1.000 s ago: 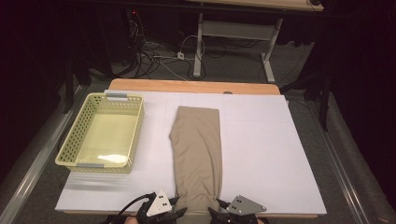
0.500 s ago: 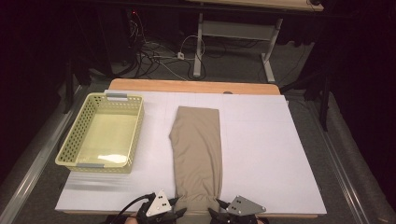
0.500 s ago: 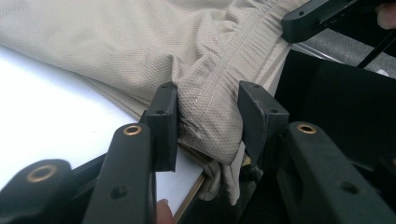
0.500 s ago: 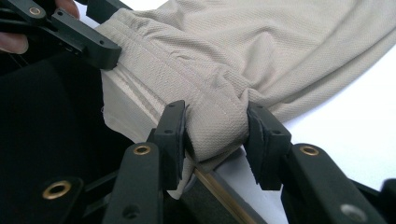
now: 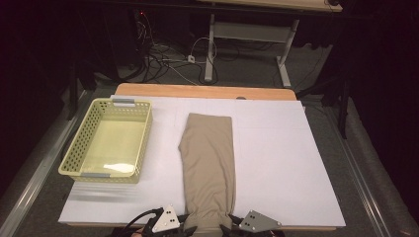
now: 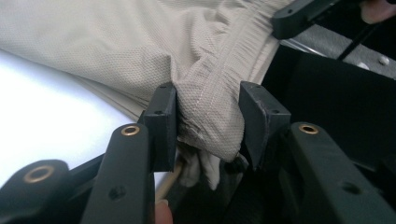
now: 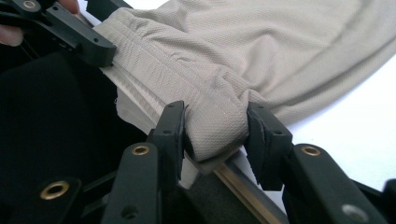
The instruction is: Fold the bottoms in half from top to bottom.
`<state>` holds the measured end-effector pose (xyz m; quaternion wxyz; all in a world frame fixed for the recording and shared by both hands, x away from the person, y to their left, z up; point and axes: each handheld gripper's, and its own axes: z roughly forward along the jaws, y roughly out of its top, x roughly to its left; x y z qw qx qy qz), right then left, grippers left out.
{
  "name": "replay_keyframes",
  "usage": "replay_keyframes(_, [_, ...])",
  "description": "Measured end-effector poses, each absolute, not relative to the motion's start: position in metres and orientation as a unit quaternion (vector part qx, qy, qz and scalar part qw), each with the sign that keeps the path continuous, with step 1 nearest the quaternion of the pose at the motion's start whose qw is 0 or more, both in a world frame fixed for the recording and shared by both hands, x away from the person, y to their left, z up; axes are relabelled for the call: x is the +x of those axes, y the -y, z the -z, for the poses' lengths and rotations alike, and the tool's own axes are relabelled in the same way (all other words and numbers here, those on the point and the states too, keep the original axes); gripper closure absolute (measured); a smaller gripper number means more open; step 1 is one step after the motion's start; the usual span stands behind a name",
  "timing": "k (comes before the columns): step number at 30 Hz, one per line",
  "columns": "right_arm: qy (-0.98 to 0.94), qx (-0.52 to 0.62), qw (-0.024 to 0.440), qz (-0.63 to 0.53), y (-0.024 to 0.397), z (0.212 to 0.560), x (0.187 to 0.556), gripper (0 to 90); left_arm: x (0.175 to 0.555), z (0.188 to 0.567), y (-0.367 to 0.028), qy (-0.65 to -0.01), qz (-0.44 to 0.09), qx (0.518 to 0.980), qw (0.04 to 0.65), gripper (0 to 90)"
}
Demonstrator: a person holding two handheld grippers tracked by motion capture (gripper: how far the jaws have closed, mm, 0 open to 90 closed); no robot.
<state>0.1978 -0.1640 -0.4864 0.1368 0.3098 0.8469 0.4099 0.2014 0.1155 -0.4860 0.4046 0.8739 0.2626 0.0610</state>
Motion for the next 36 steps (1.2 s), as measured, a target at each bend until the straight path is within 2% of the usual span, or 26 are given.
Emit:
replay_keyframes(5, [-0.849, 0.309, 0.134, -0.407, 0.161, 0.487, 0.197, 57.6, 0.203, 0.484, -0.118, -0.269, -0.056, 0.870, 0.410, 50.9])
replay_keyframes(9, [-0.841, 0.312, 0.138, -0.420, 0.163, 0.483, 0.198, 48.6, 0.204, 0.482, -0.119, -0.276, -0.060, 0.861, 0.422, 39.8])
replay_keyframes(21, [-0.812, 0.321, 0.159, -0.461, 0.176, 0.474, 0.203, 21.7, 0.214, 0.473, -0.134, -0.301, -0.088, 0.838, 0.447, 16.5])
replay_keyframes(28, [-0.796, 0.341, 0.170, -0.470, 0.185, 0.473, 0.208, 12.4, 0.221, 0.471, -0.148, -0.323, -0.108, 0.823, 0.455, 11.4])
replay_keyframes(32, [-0.788, 0.355, 0.184, -0.468, 0.190, 0.472, 0.210, 5.1, 0.224, 0.469, -0.154, -0.339, -0.115, 0.816, 0.453, 3.3])
replay_keyframes(36, [-0.784, 0.365, 0.185, -0.466, 0.193, 0.473, 0.213, 1.6, 0.228, 0.470, -0.156, -0.349, -0.113, 0.818, 0.443, 0.0])
